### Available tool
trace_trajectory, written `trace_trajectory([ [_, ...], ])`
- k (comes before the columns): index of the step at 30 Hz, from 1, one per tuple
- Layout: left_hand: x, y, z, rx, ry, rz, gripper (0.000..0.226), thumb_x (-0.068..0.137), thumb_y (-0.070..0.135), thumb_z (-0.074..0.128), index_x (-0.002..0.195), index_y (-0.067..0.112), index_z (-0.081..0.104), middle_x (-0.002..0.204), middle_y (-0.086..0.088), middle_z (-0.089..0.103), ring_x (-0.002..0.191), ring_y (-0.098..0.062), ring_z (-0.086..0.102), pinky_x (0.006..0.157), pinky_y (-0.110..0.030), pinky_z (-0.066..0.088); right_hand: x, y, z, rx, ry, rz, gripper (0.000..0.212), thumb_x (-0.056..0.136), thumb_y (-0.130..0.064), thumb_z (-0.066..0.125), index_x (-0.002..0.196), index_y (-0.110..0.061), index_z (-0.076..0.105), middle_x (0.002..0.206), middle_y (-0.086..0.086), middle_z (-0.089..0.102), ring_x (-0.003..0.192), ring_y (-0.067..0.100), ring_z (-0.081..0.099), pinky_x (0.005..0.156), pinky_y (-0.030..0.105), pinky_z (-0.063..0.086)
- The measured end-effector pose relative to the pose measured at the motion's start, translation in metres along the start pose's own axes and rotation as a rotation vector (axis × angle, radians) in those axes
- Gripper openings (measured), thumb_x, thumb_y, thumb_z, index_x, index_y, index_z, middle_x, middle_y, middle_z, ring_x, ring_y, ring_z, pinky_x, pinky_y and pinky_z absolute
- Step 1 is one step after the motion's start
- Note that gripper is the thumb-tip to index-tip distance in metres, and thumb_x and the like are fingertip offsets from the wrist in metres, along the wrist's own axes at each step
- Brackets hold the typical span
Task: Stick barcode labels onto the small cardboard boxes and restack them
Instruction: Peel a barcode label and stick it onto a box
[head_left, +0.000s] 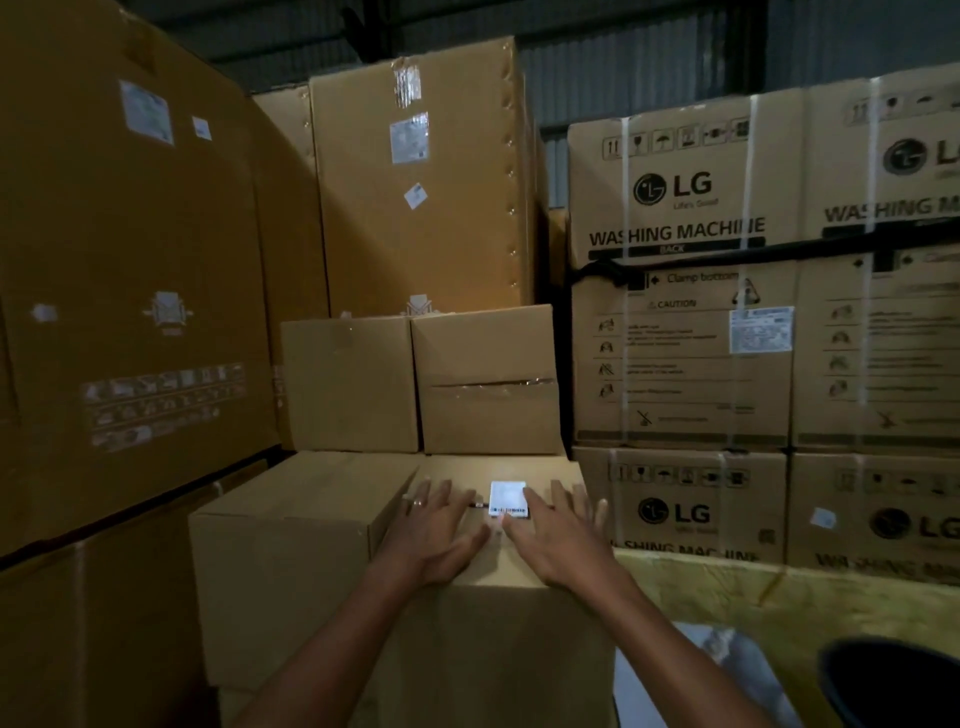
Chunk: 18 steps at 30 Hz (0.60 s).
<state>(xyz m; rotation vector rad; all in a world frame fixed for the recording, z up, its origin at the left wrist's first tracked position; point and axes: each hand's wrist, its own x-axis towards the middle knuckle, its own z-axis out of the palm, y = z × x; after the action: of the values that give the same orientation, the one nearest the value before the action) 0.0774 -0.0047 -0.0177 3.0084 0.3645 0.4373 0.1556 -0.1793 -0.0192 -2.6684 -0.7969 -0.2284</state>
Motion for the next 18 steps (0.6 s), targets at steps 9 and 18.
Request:
trace_trajectory([
  [9,-0.077,0.012,-0.001,-0.126,0.263,-0.136,0.059,0.096,0.064,0.033,0.153,0.048,0.03,0.169,-0.017,0.0,0.153,-0.044,0.005,0.123,-0.052,0.017,-0.083,-0.016,0.0,0.035,0.252,0.074,0.075,0.092,-0.078,0.031,0.157,-0.044,0.014,0.166,0.016,-0.021,0.149,0.052,-0.018,0.118,0.069,-0.009],
  [18,-0.168,0.052,0.011,-0.032,0.409,-0.197,0.075,0.093,0.065,0.026,0.16,0.037,0.011,0.171,-0.011,-0.005,0.15,-0.05,0.009,0.109,-0.061,0.031,-0.177,-0.024,0.021,0.081,0.416,-0.006,0.085,0.089,-0.08,0.022,0.161,-0.037,0.011,0.167,0.02,-0.01,0.151,0.05,0.008,0.119,0.059,0.023],
])
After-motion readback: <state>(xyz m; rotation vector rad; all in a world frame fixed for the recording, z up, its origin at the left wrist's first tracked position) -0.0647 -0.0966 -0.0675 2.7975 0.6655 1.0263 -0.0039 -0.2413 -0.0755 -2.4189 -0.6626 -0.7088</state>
